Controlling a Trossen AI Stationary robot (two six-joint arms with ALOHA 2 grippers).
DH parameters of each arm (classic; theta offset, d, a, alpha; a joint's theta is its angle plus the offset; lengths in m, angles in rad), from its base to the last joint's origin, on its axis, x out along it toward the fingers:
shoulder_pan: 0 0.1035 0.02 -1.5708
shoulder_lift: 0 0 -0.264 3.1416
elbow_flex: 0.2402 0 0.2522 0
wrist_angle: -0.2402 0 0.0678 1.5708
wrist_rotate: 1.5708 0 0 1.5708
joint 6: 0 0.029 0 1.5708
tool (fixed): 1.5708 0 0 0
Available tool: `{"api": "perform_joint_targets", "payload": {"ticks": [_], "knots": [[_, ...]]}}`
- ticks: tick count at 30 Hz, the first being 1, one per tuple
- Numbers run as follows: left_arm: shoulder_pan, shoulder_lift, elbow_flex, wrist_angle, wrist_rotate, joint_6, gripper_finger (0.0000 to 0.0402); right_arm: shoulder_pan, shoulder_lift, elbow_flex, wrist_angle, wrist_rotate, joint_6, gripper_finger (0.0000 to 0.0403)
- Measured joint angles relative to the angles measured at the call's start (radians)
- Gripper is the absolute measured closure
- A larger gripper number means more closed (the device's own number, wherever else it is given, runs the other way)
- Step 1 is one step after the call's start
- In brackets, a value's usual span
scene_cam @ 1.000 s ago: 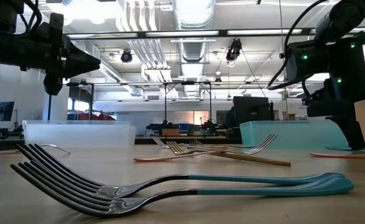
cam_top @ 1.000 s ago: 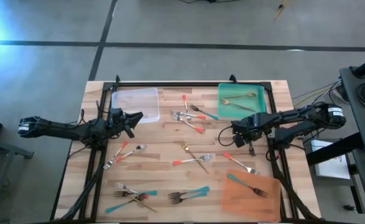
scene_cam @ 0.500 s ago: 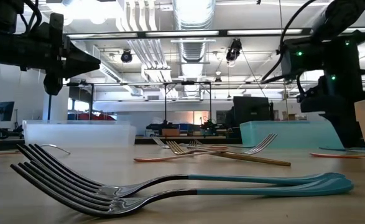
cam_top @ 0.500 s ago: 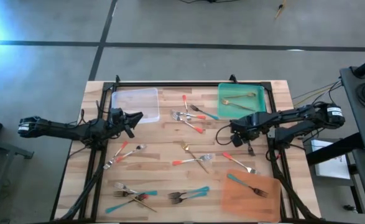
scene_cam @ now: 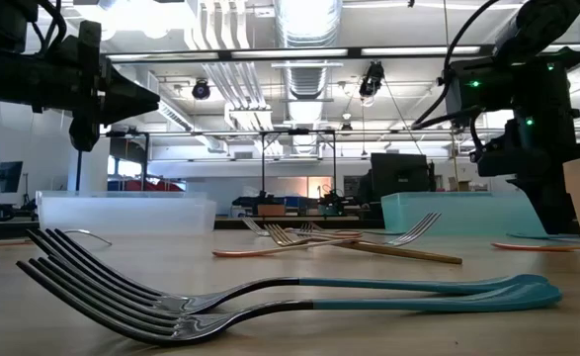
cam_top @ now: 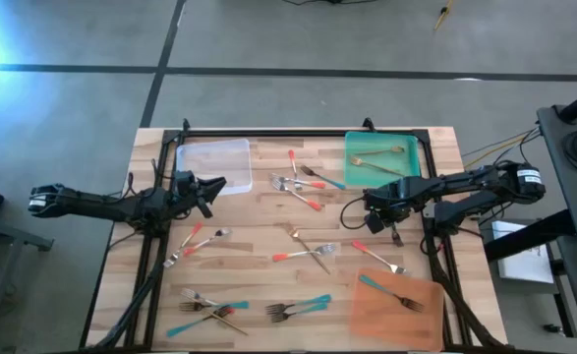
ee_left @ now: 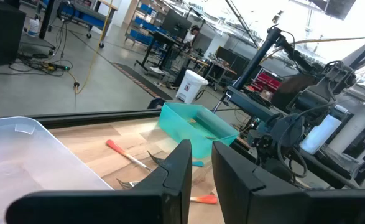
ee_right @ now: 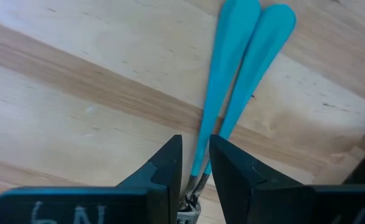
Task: Sort silverware by color (type)
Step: Put the blue fork into the orange bin
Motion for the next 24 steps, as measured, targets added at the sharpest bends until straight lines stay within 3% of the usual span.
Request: {"api": "perform_joint_targets", "payload": {"ticks": [24], "knots": [[0.000,0.000,0.000,0.000,0.000,0.000,0.0355,0.043,0.000,-0.014,0.010,-0.003,0.054,0.0330]]}}
